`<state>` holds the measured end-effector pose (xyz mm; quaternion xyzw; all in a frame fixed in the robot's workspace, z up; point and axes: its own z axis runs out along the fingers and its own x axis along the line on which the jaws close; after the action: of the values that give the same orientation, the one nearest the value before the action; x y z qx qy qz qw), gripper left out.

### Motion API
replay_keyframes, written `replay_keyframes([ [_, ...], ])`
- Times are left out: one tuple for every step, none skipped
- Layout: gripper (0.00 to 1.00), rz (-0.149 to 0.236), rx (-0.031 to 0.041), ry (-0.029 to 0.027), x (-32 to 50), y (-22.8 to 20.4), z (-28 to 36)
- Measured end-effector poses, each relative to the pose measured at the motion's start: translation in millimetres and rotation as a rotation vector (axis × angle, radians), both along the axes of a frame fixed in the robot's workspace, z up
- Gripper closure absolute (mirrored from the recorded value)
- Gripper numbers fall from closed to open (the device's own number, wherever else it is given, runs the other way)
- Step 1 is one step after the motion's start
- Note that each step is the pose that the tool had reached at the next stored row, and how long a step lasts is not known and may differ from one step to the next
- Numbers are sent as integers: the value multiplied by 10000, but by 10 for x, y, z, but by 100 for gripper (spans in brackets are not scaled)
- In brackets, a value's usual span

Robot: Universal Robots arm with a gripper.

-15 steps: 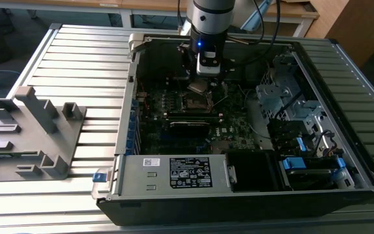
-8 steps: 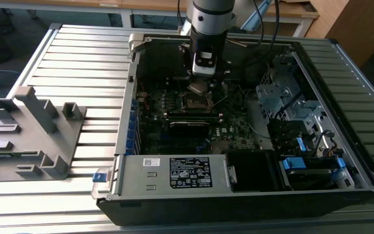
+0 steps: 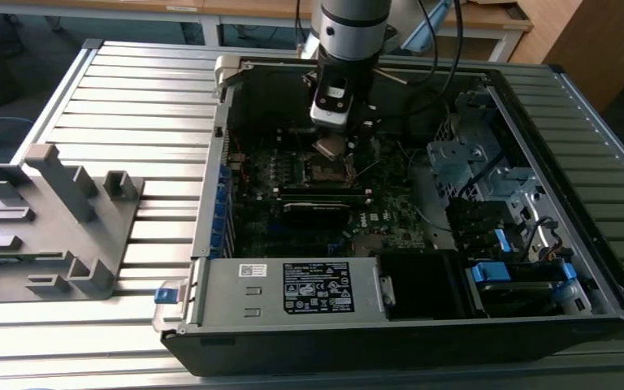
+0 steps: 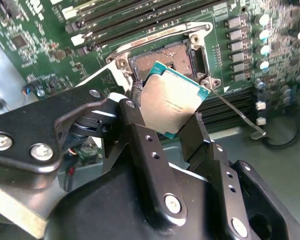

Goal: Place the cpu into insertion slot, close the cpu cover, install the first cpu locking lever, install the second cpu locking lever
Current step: 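Place the cpu into insertion slot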

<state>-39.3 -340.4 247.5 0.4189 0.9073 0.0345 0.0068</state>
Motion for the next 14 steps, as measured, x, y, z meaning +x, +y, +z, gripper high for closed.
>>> replay_keyframes([
  [46, -179, 0, 0, 0, 0, -3],
  [46, -360, 0, 0, 0, 0, -6],
  [46, -538, 0, 0, 0, 0, -9],
  [46, -719, 0, 0, 0, 0, -12],
  [46, -904, -1, 1, 0, 0, -15],
  [46, -1085, -2, 1, 0, 0, -16],
  [46, -1275, -1, 0, 0, 0, -18],
  [46, -1443, -1, 0, 0, 0, -19],
  [46, -1521, -1, 1, 0, -1, -19],
  [46, -1541, -1, 1, 0, 0, -19],
  [46, -1542, 0, 0, 0, 0, -20],
  [46, -1582, 0, 0, 0, 0, -20],
  [46, -1620, 0, 0, 0, 0, -20],
  [46, -1621, 0, 0, 0, 0, -20],
])
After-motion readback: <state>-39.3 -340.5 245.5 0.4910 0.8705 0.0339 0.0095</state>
